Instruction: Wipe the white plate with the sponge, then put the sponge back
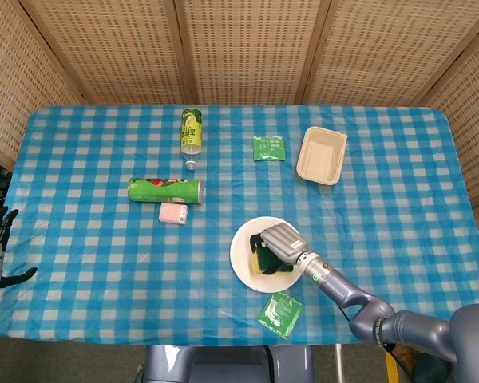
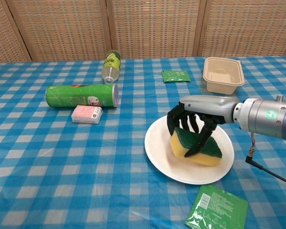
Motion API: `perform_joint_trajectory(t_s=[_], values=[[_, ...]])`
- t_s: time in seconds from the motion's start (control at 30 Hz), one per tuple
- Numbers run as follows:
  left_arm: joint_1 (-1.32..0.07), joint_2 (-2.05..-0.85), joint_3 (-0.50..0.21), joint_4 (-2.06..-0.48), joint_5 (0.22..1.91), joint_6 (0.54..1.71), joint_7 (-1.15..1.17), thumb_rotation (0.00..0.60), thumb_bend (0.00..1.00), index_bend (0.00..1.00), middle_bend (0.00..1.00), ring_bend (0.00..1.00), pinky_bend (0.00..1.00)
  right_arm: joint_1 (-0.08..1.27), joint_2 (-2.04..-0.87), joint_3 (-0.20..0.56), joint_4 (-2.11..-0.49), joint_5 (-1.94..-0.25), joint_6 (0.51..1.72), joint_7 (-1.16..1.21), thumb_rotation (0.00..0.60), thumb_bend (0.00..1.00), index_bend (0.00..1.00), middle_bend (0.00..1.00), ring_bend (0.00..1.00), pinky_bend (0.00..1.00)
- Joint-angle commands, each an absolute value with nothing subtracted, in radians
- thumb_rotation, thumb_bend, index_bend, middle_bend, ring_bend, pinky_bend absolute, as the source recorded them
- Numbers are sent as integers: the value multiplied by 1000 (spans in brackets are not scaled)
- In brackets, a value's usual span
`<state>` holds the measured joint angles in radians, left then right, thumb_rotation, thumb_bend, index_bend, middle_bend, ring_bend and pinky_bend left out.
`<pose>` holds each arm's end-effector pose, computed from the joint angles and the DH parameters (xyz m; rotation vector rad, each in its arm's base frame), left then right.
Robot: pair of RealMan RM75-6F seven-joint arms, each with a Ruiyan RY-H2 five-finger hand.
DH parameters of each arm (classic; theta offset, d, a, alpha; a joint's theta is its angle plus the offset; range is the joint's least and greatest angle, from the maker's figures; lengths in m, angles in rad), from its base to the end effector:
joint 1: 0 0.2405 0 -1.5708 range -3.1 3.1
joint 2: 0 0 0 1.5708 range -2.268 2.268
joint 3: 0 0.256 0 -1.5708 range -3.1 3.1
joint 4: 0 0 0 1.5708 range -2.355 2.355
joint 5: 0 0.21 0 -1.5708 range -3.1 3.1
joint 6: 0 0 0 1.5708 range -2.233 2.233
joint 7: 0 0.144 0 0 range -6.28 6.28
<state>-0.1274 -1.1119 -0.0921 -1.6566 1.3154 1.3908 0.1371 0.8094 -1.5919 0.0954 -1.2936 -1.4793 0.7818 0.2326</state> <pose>-0.3199 0.2006 0.1596 -1.3226 -0.9325 -0.7511 -0.1442 -0.3381 -0.0536 2.1484 -1.1675 1.0268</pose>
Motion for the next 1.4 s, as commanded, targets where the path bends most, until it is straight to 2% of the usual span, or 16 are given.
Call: perform_joint_trajectory(t_s=[0.03,0.27,0.5,0.73,1.4], values=[[-127,-1112,-92,-1654,1314,1390,135,600,0,0,0,0,0,811,-1597,88,-1283,-1485,784,250,600,482,535,624,540,585],[-129,-1114,-89,-1652,1315,1387,139,600,0,0,0,0,0,813,-1603,81,-1266,-1494,794,284,600,487,535,624,539,585],[-128,-1113,-88,-1655,1316,1390,139,600,0,0,0,0,0,818,-1560,109,-1317,-1507,846,314,600,487,536,625,539,585],[-128,-1115,-84,-1659,1324,1394,147,600,0,0,0,0,0,824,-1533,113,-1345,-1472,818,303,600,489,536,625,539,585],[-123,-1108,-86,-1656,1323,1401,126,600,0,0,0,0,0,821,-1635,61,-1177,-1490,796,425,600,504,559,629,539,585]])
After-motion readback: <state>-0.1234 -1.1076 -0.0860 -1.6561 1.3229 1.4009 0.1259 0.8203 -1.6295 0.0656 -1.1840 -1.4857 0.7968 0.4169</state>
